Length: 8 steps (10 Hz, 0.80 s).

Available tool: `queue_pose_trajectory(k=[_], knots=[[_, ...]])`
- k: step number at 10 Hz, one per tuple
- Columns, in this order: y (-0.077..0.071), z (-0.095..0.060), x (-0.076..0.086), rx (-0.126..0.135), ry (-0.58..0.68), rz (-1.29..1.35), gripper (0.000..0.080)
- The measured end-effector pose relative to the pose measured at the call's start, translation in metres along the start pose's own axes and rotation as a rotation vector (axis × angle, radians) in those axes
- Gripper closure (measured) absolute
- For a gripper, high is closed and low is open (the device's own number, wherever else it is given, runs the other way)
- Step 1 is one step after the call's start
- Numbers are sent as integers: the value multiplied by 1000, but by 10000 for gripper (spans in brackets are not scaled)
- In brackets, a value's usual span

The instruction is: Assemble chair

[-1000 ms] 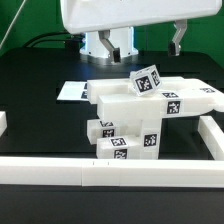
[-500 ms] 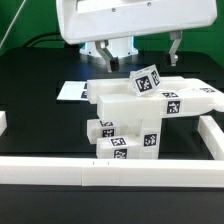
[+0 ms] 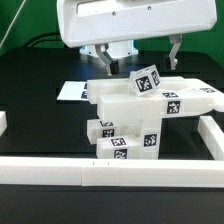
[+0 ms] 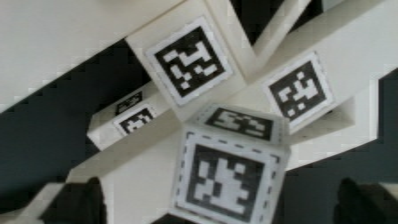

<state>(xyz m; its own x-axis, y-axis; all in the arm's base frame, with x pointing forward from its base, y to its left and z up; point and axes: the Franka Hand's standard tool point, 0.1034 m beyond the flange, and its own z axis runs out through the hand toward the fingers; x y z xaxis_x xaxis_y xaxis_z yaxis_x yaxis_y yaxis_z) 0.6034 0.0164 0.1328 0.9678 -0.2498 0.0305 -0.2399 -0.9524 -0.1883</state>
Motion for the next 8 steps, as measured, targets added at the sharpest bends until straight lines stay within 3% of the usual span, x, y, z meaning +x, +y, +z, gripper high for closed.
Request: queue_pose_trajectory(k=[5, 7, 8], knots=[[-6, 6, -2, 1, -7, -6, 151], [-8, 8, -3, 1, -10, -8, 407], [-8, 8, -3, 1, -11, -8, 407]])
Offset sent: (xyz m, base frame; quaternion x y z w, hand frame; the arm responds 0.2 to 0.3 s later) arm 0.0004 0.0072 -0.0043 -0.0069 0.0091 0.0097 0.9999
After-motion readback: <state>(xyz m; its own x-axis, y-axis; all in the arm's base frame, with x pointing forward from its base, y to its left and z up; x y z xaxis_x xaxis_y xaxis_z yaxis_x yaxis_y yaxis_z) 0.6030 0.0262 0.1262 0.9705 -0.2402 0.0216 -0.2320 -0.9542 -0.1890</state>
